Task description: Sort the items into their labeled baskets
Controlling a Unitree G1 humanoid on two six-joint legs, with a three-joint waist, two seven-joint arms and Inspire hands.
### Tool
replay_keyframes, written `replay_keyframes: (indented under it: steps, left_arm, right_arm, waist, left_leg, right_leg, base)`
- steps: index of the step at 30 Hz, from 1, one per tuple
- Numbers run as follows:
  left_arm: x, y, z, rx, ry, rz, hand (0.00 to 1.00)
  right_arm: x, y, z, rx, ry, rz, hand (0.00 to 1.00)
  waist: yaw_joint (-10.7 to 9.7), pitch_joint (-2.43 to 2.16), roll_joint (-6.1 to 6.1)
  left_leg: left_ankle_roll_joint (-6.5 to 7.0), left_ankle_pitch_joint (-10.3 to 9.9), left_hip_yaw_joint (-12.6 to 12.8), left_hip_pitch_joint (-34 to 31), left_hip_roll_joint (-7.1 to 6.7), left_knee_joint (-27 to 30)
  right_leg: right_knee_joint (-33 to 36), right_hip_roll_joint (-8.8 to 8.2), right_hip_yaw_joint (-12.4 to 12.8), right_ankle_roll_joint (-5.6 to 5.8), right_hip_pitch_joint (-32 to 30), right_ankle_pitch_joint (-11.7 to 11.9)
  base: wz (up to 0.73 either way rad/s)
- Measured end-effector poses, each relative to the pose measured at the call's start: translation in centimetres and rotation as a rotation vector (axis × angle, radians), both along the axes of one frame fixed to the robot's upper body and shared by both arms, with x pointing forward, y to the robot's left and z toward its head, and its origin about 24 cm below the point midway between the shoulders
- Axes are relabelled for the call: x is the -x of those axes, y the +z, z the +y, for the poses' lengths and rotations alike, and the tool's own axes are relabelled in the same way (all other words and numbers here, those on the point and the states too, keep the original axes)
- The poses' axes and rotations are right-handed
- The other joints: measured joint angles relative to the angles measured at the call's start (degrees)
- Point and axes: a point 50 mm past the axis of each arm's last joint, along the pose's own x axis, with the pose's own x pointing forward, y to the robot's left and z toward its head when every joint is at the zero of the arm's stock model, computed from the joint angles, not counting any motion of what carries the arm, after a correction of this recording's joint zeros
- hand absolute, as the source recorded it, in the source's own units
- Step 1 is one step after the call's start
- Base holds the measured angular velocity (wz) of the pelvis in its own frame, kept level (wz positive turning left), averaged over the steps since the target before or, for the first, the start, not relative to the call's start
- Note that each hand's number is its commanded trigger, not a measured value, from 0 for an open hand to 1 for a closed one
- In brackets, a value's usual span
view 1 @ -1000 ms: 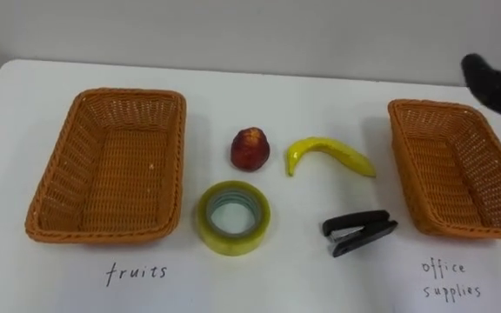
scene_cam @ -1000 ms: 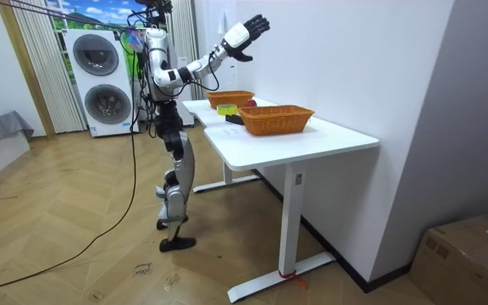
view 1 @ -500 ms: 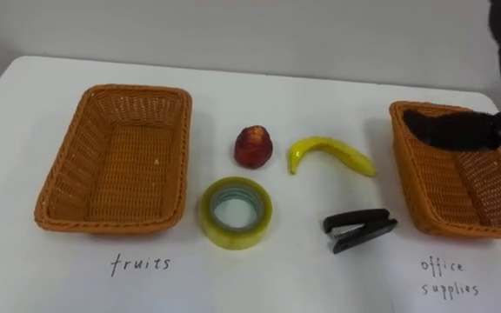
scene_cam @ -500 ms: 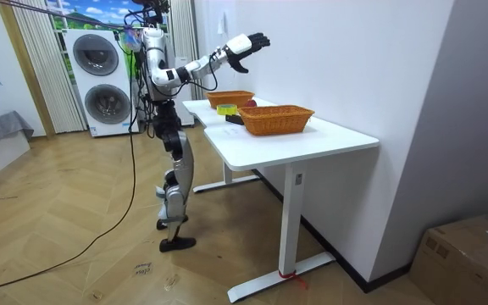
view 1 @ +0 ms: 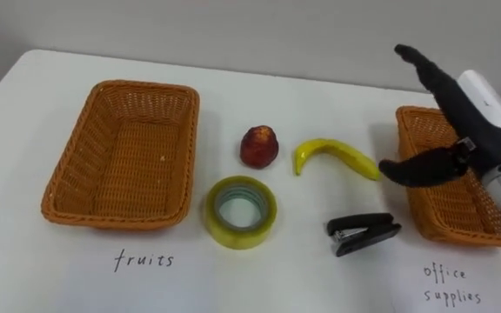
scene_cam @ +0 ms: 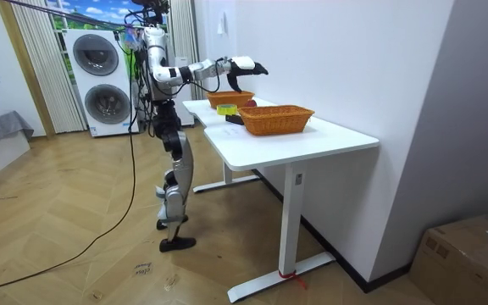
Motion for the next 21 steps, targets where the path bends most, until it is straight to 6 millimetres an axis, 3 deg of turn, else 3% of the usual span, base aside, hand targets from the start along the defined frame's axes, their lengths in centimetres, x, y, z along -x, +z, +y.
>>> replay_keyframes:
  steps: [3,11,16,21]
  left_arm:
    - [-0.1,0.0,-0.1,0.006,-0.007,-0.002,0.0]
    - [-0.9,-0.2,-0.4,0.03,-0.027,-0.004,0.0]
    - [-1.1,-0.2,-0.4,0.035,-0.029,-0.008,0.0]
    - [-1.5,-0.2,-0.4,0.036,-0.032,-0.014,0.0]
  right_arm:
    - [0.0,-0.3,0.4,0.005,0.037,0.039,0.0]
    - [0.0,-1.5,0.2,0.06,0.049,0.14,0.0]
    - [0.1,-2.1,0.5,0.106,0.063,0.189,0.0]
    - [0.1,-2.6,1.0,0.117,0.103,0.24,0.0]
  waist:
    - [0.2,0.38,-0.31]
    - [1.4,0.63,-0.07]
    - [1.6,0.17,1.25]
    - [1.6,0.04,1.27]
  left_leg:
    - [0.0,0.0,0.0,0.6,0.01,-0.1]
    - [-0.02,0.0,0.1,0.5,0.14,-0.2]
    - [-0.02,0.0,0.1,0.8,0.15,-0.2]
    - [-0.09,0.1,0.0,0.8,0.09,-0.1]
  right_leg:
    - [-0.1,0.02,0.0,0.0,0.6,0.0]
    - [-0.1,0.17,0.1,-0.02,0.7,0.2]
    - [-0.1,0.17,0.2,-0.05,0.6,0.3]
    - [0.0,0.13,0.1,-0.05,0.8,0.3]
  base:
    - [0.0]
    - [0.0]
    - [0.0]
    - [0.0]
